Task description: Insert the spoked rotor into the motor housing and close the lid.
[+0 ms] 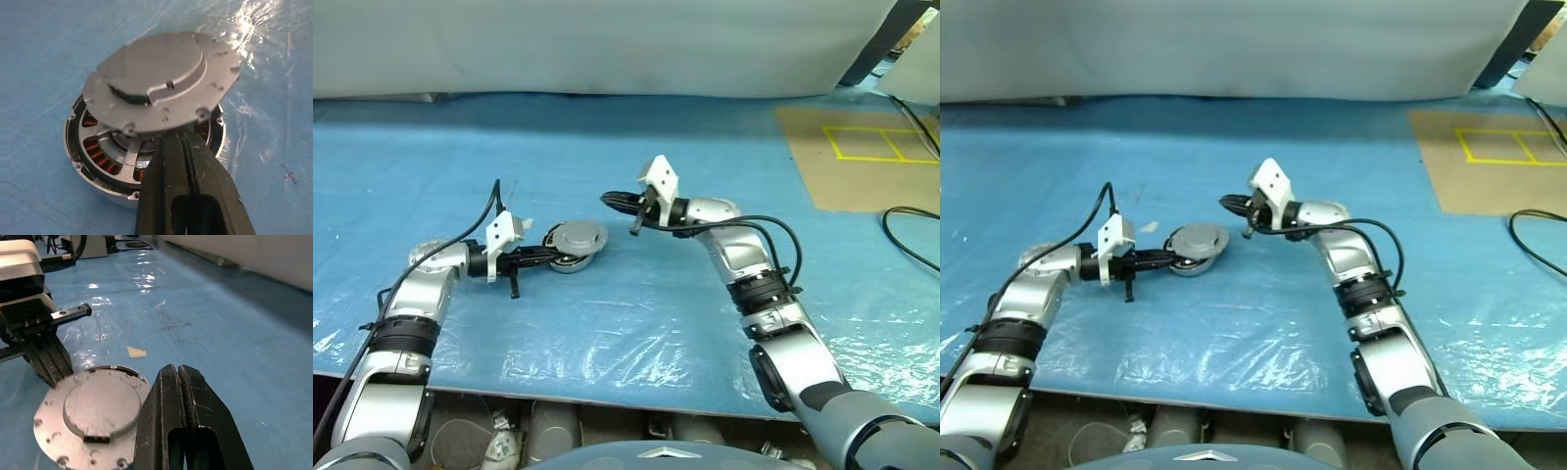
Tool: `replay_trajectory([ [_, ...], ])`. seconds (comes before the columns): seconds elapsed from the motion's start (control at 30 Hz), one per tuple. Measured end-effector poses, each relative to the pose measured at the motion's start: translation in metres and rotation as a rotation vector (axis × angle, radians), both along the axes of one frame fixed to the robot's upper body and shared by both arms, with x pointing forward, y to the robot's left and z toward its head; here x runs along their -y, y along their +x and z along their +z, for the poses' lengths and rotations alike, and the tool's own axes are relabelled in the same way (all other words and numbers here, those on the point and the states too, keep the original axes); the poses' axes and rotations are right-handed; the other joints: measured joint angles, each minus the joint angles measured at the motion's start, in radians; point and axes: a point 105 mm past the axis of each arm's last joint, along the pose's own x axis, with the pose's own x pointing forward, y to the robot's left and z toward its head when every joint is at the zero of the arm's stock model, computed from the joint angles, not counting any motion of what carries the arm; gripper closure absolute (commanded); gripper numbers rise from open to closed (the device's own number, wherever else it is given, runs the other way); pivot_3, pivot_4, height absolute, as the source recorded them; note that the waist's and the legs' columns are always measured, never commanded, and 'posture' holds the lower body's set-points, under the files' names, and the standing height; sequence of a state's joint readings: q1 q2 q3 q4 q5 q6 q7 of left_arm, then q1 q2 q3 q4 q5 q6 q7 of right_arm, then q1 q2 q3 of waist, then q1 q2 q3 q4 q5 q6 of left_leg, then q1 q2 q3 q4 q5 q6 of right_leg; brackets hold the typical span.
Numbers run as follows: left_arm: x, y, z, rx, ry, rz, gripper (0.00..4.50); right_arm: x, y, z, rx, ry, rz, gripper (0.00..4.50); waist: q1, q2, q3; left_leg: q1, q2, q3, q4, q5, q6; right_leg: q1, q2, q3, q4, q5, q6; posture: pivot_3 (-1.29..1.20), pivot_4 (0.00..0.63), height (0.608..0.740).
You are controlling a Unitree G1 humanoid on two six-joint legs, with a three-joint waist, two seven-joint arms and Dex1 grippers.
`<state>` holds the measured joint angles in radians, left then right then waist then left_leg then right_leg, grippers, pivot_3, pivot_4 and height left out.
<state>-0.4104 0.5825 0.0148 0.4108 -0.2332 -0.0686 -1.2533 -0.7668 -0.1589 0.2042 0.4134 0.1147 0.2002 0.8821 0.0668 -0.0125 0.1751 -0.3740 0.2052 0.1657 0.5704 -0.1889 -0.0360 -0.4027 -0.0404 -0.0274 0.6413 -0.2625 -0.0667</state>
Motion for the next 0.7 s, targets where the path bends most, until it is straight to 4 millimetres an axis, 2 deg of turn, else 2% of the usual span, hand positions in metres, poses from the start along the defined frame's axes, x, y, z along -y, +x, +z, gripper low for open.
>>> replay_trajectory([
  [0.07, 0.001, 0.000, 0.006, 0.042, -0.038, 0.040, 4.46, -0.011, -0.001, -0.010, -0.030, -0.017, 0.008, 4.50, -0.001, 0.000, 0.000, 0.000, 0.000, 0.000, 0.000, 0.000, 0.000, 0.000, 0.000, 0.000, 0.000, 0.000, 0.000, 0.00, 0.150, 0.740],
  [0.17, -0.005, -0.007, 0.018, 0.118, -0.092, 0.120, 4.50, -0.026, -0.005, -0.023, -0.096, -0.025, 0.039, 3.86, -0.004, 0.000, 0.000, -0.002, 0.000, 0.000, 0.000, 0.000, 0.000, -0.001, 0.000, 0.000, -0.001, 0.000, 0.000, 0.00, 0.150, 0.740],
  [0.27, -0.011, -0.016, 0.028, 0.164, -0.152, 0.194, 4.50, -0.036, -0.005, -0.026, -0.120, -0.036, 0.057, 2.94, -0.005, 0.000, 0.000, -0.003, 0.000, 0.001, -0.001, 0.000, 0.000, -0.003, 0.000, 0.000, -0.001, 0.000, 0.000, 0.00, 0.150, 0.740],
  [0.33, -0.015, -0.029, 0.029, 0.168, -0.184, 0.240, 4.50, -0.042, -0.007, -0.026, -0.123, -0.043, 0.081, 2.24, -0.006, 0.000, 0.000, -0.003, 0.000, 0.001, -0.001, 0.000, 0.000, -0.003, 0.000, 0.000, -0.001, 0.000, 0.000, 0.00, 0.150, 0.740],
  [0.43, -0.021, -0.052, 0.019, 0.130, -0.195, 0.307, 4.50, -0.050, -0.012, -0.029, -0.130, -0.069, 0.136, 1.27, -0.014, 0.000, 0.000, -0.003, 0.000, 0.003, -0.001, 0.000, 0.000, -0.003, 0.000, 0.000, -0.001, 0.000, 0.000, 0.00, 0.150, 0.740],
  [0.57, -0.031, -0.073, 0.000, 0.060, -0.177, 0.393, 4.50, -0.052, -0.017, -0.044, -0.132, -0.144, 0.170, 0.04, -0.020, 0.001, 0.001, -0.002, 0.001, 0.006, -0.001, 0.000, 0.000, -0.003, 0.000, 0.000, -0.001, -0.003, -0.005, 0.00, 0.150, 0.740],
  [0.7, -0.034, -0.079, 0.004, 0.085, -0.177, 0.444, 4.50, -0.054, -0.018, -0.045, -0.113, -0.178, 0.198, 0.04, -0.022, 0.001, 0.001, 0.001, 0.001, 0.006, 0.000, 0.000, 0.000, -0.002, 0.000, 0.002, -0.002, -0.003, -0.005, 0.00, 0.150, 0.740],
])
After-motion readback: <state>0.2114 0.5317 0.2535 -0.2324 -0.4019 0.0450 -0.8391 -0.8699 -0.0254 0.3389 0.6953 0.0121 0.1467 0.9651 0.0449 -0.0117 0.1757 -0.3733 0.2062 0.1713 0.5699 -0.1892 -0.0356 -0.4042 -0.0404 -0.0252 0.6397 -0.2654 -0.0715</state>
